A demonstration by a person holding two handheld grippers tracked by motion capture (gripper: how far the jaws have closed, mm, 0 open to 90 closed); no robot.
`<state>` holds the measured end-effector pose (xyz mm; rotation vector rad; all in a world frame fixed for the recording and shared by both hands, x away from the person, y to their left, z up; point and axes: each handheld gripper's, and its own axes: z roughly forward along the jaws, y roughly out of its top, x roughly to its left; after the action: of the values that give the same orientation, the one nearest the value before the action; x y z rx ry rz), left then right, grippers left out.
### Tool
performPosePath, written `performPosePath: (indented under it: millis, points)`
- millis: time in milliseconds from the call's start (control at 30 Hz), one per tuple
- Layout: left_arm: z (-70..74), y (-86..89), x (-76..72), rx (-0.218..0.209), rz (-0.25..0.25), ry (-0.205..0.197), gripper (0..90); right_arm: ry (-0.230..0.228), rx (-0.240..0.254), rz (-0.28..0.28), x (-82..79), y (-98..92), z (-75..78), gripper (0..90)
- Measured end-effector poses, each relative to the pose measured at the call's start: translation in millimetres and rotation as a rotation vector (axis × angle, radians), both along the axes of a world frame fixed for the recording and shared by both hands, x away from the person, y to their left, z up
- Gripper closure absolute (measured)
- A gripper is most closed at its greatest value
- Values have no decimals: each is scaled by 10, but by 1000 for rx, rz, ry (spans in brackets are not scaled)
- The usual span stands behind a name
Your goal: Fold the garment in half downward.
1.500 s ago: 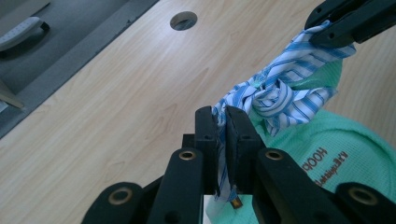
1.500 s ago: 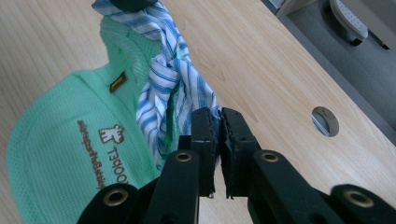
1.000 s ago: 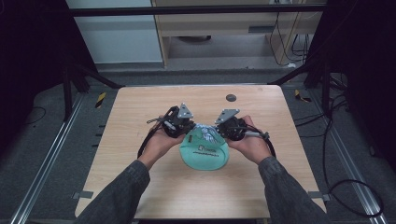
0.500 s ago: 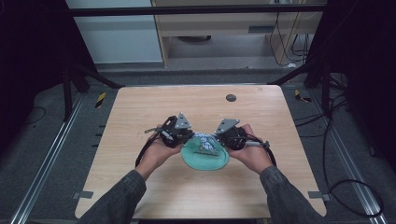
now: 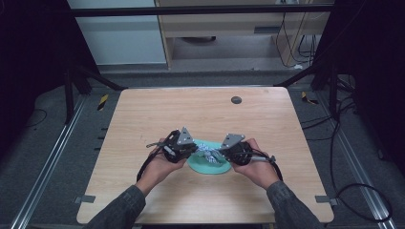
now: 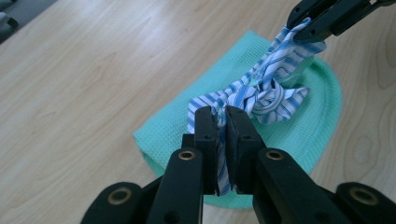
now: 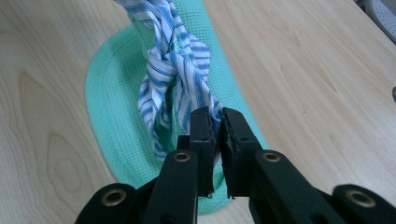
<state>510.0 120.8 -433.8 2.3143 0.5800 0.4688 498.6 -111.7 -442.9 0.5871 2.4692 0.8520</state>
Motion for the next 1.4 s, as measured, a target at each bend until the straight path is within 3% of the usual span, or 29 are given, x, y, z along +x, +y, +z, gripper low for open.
performPosePath:
  millis: [200, 700, 1033, 1400]
  points:
    - [-55, 39, -48, -33, 5, 22, 834, 9, -1, 8, -46, -17, -38, 829]
    - [-190, 72, -177, -50, 13, 49, 834, 26, -32, 27, -143, -54, -113, 830]
    - [-201, 68, -283, -68, 5, 58, 834, 37, -26, 25, -193, -69, -130, 830]
    - [-321, 93, -340, -84, 10, 77, 834, 56, -27, 44, -272, -68, -193, 850]
